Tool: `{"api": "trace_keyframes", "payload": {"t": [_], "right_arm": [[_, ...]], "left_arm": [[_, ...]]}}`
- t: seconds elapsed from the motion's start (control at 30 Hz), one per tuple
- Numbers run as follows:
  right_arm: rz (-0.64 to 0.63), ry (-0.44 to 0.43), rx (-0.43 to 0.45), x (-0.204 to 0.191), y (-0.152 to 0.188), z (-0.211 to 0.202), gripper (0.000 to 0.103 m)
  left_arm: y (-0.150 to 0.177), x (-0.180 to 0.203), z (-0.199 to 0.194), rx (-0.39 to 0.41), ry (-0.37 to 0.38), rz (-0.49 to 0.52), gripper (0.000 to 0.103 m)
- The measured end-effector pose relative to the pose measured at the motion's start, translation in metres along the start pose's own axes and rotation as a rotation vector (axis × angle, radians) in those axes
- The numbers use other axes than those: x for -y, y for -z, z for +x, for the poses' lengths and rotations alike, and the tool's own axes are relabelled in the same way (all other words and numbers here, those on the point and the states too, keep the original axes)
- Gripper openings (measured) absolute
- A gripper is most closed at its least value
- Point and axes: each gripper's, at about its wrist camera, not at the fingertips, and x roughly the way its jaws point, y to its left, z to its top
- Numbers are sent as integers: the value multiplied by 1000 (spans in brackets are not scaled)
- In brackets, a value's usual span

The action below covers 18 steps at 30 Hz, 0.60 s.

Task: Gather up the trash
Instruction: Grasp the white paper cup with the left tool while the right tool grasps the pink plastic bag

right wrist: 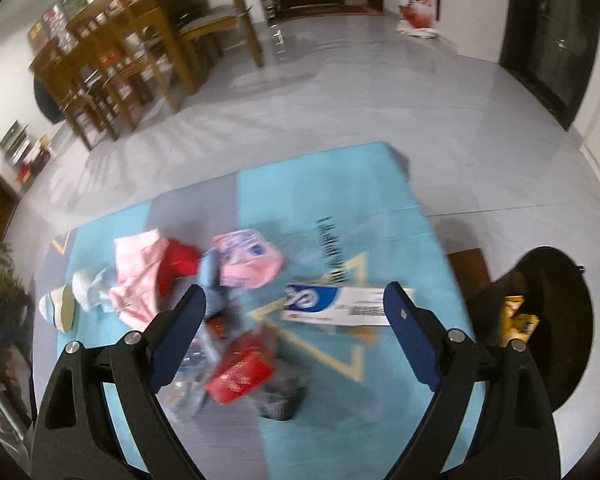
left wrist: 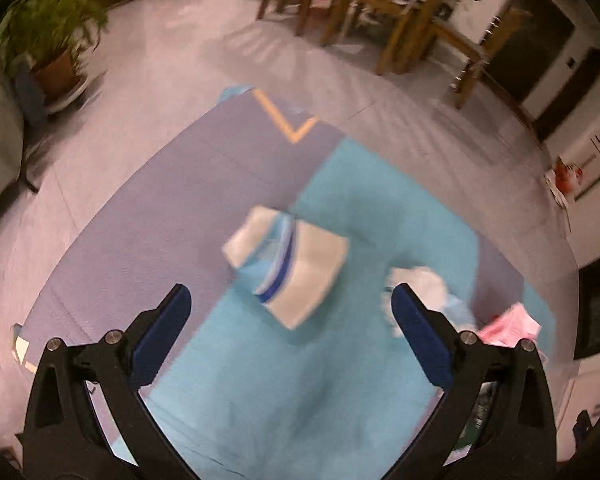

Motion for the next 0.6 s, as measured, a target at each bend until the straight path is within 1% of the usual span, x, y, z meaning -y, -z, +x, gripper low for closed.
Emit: {"api": "trace_keyframes", "payload": {"t": [0.13, 0.2, 0.3, 0.4, 0.5, 0.6], "right_arm": [[-8, -68, -39, -32, 8, 19, 89], [-13, -113, -71, -49, 8, 28, 89], [-36, -163, -125, -77, 5, 44, 89], [-75, -174, -177, -110, -1, 64, 89], [-73, -180, -227, -133, -6, 87, 89], [-72, -172, -265, -152, -10, 106, 89]], "left_arm": [[-5, -16, 22, -41, -19, -38, 100], [-7, -19, 35, -56, -4, -50, 100], [-9, -11, 48, -80, 34, -50, 100], [-12, 4, 58, -79, 39, 7, 100], [-15, 20, 65, -54, 27, 105, 100], [-17, 28, 76, -60, 16, 164, 100]]}}
